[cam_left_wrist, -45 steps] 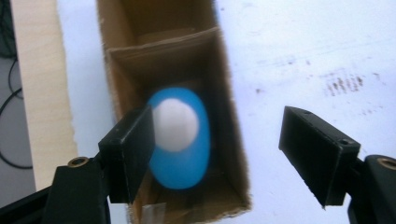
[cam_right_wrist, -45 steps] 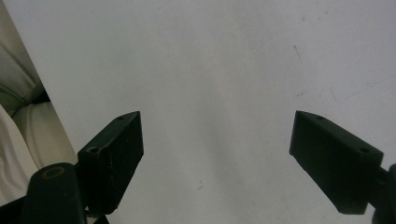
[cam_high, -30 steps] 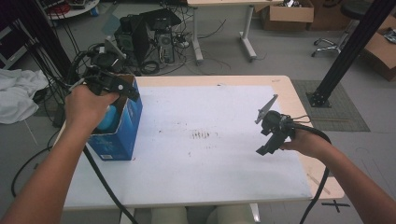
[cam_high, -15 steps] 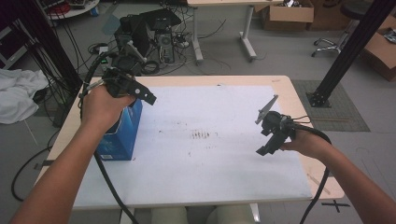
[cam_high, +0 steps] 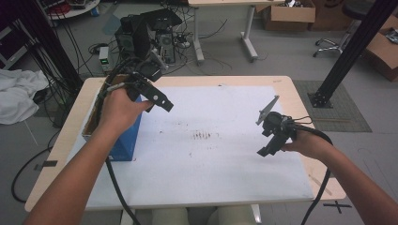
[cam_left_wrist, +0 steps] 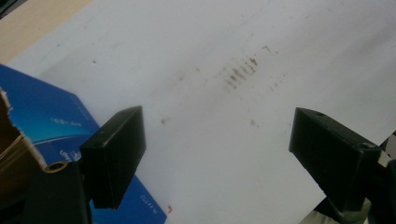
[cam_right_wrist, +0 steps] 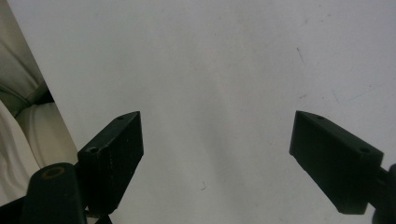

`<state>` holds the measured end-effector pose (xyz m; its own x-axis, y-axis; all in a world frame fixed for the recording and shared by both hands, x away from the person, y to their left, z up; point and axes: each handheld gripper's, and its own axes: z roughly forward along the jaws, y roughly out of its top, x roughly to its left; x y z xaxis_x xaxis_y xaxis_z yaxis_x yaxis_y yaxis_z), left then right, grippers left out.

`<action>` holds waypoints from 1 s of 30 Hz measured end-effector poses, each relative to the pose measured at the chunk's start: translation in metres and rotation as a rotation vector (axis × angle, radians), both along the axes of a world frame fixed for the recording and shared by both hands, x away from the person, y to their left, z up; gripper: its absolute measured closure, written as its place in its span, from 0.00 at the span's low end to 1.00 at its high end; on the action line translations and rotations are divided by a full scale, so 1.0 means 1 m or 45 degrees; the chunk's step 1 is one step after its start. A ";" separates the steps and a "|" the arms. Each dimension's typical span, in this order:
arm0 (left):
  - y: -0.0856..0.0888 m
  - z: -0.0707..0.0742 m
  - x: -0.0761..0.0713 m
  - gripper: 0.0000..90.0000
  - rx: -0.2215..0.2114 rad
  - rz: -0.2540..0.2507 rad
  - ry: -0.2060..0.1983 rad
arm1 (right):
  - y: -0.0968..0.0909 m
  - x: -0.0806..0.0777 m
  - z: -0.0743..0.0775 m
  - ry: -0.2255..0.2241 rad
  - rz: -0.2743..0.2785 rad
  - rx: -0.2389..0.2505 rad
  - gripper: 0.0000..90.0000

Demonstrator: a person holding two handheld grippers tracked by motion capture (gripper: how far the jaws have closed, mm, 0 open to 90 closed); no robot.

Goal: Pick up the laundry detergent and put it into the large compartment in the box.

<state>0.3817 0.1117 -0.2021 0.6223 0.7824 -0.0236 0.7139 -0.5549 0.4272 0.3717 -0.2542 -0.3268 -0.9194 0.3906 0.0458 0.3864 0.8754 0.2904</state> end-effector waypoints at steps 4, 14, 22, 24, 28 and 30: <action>-0.014 -0.004 0.004 0.22 0.010 -0.054 0.018 | 0.000 0.000 0.000 0.003 -0.003 -0.001 0.19; -0.044 -0.019 0.006 0.22 0.072 -0.237 0.057 | 0.001 0.002 0.000 0.003 -0.004 0.003 0.19; -0.052 -0.029 0.006 0.22 0.115 -0.273 0.087 | 0.002 0.000 0.002 0.004 -0.003 0.003 0.19; -0.052 -0.030 0.005 0.22 0.119 -0.284 0.090 | 0.002 0.001 0.003 0.003 -0.007 0.003 0.19; -0.052 -0.032 0.003 0.22 0.120 -0.310 0.100 | 0.003 0.000 0.003 0.001 -0.003 0.003 0.19; -0.052 -0.033 0.003 0.22 0.126 -0.308 0.103 | 0.004 0.000 0.003 -0.001 0.001 0.004 0.19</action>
